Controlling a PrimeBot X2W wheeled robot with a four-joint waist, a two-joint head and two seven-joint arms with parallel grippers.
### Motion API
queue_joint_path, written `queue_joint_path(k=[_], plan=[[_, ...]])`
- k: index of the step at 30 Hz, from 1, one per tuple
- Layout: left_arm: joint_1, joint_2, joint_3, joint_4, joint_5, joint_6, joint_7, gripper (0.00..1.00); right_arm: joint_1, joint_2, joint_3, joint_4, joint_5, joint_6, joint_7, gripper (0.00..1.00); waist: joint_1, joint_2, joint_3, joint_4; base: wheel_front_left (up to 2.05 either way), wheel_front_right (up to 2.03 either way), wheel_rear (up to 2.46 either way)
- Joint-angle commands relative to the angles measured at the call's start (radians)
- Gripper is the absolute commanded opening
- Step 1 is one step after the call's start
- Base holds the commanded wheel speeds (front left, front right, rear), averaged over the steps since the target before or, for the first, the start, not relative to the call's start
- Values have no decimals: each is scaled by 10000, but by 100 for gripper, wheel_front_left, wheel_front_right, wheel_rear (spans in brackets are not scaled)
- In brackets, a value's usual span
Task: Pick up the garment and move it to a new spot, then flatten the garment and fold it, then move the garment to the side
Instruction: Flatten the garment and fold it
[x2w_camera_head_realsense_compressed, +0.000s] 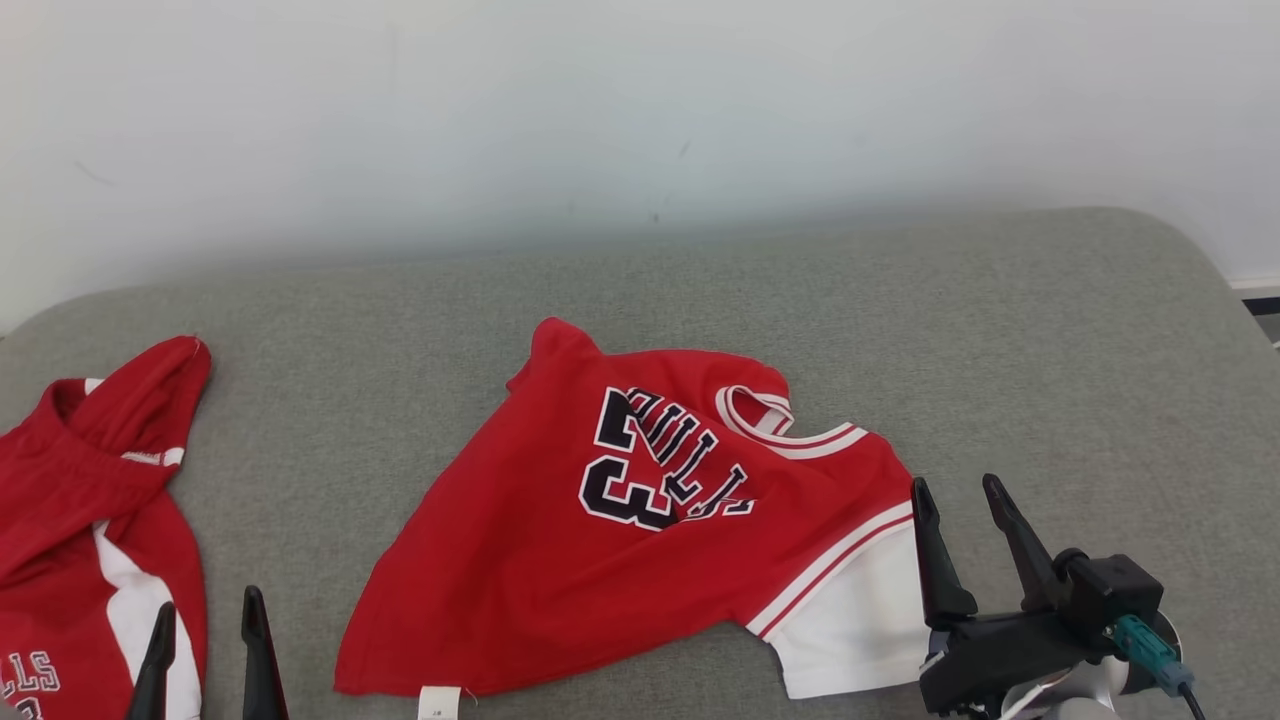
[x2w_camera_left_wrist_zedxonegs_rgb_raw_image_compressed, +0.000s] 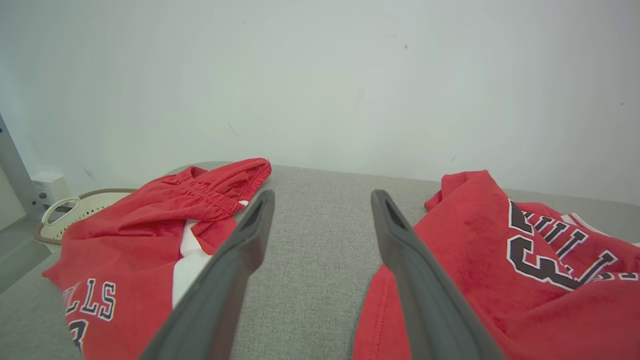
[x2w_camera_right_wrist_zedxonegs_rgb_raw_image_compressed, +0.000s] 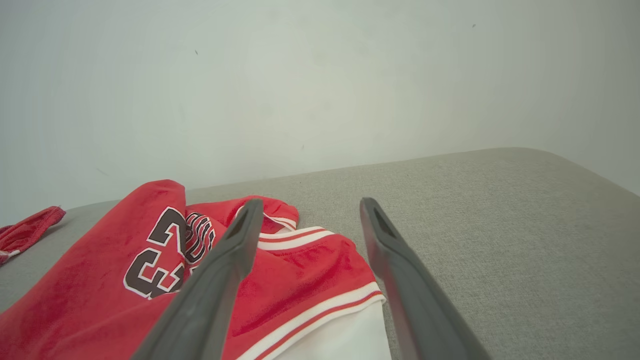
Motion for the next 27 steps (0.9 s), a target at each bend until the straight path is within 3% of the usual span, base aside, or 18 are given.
queue_joint_path(k=[1,11,27], plan=[[179,6,52,-53,86,-22,-31,100,157,-74,20,-39,-41,5,-31,100,0,0,-70,-91,0,0,0],[594,133,-26,116,536,-238,-31,100,554,-216,73,-205,-72,5,-31,100,0,0,-196,-463,0,0,0],[709,131,-17,79,593,-172,-31,100,847,-122,-123,-340,-253,5,-31,100,0,0,-397,-363,0,0,0]])
